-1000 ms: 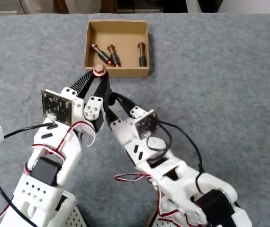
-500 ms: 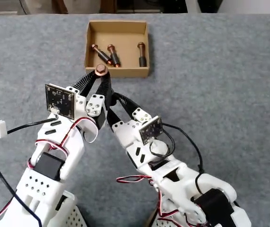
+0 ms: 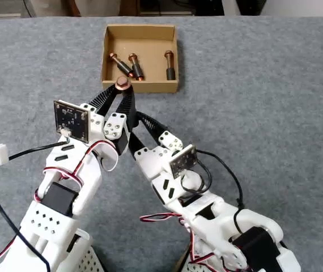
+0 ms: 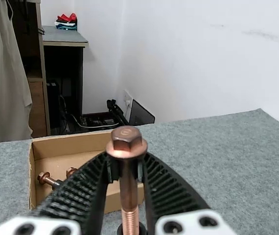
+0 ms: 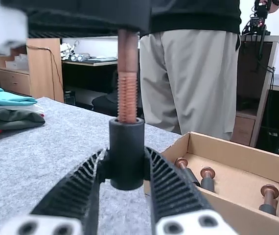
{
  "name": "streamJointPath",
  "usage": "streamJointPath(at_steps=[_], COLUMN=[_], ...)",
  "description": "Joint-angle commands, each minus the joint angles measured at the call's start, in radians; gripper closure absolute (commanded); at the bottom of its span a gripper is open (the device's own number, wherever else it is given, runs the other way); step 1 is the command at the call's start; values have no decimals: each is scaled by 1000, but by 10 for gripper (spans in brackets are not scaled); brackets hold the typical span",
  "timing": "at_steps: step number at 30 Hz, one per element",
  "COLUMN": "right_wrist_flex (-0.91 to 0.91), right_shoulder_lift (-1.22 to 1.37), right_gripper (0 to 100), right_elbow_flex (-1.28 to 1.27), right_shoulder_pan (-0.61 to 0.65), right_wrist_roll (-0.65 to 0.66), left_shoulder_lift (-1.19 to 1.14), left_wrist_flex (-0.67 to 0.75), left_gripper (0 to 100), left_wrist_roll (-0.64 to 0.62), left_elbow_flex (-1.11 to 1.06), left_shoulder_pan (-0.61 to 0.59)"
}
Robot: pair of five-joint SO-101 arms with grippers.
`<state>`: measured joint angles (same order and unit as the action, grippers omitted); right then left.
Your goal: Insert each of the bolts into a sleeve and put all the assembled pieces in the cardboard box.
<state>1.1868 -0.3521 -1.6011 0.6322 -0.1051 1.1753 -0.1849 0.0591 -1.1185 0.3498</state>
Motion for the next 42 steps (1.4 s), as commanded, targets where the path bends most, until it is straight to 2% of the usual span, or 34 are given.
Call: streamJointPath(at_steps=[1,21,30,37,42], right_wrist_flex=[31,63,107,107,107], right_shoulder_lift=[-2,-2,-2,-2,-2], right_gripper=[997,997,997,997,997], right_elbow_flex=[2,-7,-30,-30,-31], right_shoulder_pan=[15,8,8,8,8], right_wrist_roll=[-2,-2,-2,-2,-2], left_shoulder_lift=[-2,-4,-4,-4,-4], left_wrist_flex=[32,25,23,-89,-138], left_gripper=[979,978,939,892,882], left_wrist_roll=[-8,-11,-12,-97,-103], left_elbow_flex=[28,-5,-12,40,71], left_shoulder_pan=[2,8,8,-2,-2])
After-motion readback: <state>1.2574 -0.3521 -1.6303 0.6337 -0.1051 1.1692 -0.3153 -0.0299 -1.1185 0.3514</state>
